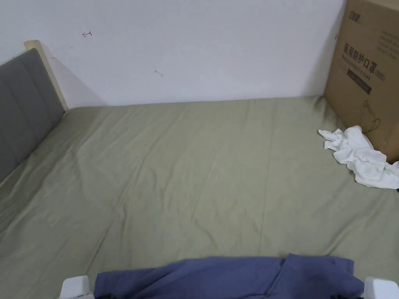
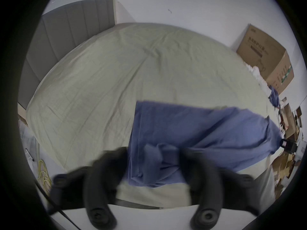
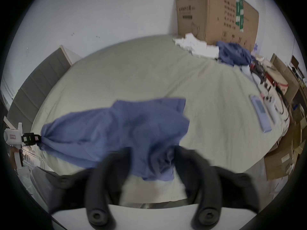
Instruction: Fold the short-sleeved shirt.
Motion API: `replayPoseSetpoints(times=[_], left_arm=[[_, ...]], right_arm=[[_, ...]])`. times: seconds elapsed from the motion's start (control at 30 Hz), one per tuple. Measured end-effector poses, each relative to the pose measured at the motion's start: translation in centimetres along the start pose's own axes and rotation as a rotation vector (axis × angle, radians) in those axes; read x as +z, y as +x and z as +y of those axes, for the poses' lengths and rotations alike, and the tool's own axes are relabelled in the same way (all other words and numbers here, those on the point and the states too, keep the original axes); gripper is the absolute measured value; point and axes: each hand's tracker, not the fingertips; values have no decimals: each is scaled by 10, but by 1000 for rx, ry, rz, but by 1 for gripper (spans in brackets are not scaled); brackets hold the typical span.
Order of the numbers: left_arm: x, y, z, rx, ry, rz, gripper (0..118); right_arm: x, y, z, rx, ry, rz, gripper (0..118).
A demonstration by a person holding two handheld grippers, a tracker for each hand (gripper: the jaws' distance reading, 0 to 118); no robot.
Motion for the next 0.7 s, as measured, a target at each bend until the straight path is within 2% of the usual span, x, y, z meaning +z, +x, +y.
replayPoseSetpoints(times=[0.03, 0.07, 0.2, 0.3, 0.5, 0.53, 0.6, 0.63, 0.7], left_arm=[[10, 2, 4, 14, 50, -20, 107], [23, 4, 10, 31, 107, -34, 111], [87, 21, 40, 68, 348, -99, 111], [129, 36, 59, 29, 552, -111, 111], [185, 80, 77, -40, 890, -21, 110], [188, 86, 78, -48, 924, -12, 108], [193, 98, 77, -68, 969, -2, 95], [194, 103, 77, -68, 982, 1, 86], [194, 111, 75, -75, 995, -8, 66]], right_arm=[[11, -5, 8, 6, 42, 10, 85], [25, -11, 17, 3, 103, 13, 84], [76, -33, 61, 24, 348, 11, 84], [108, -51, 89, 51, 521, 5, 84], [144, -90, 119, 120, 759, -59, 84], [145, -95, 120, 133, 788, -74, 84], [149, -107, 123, 145, 815, -118, 84], [149, -110, 123, 155, 824, -120, 83], [150, -117, 122, 169, 840, -142, 73]])
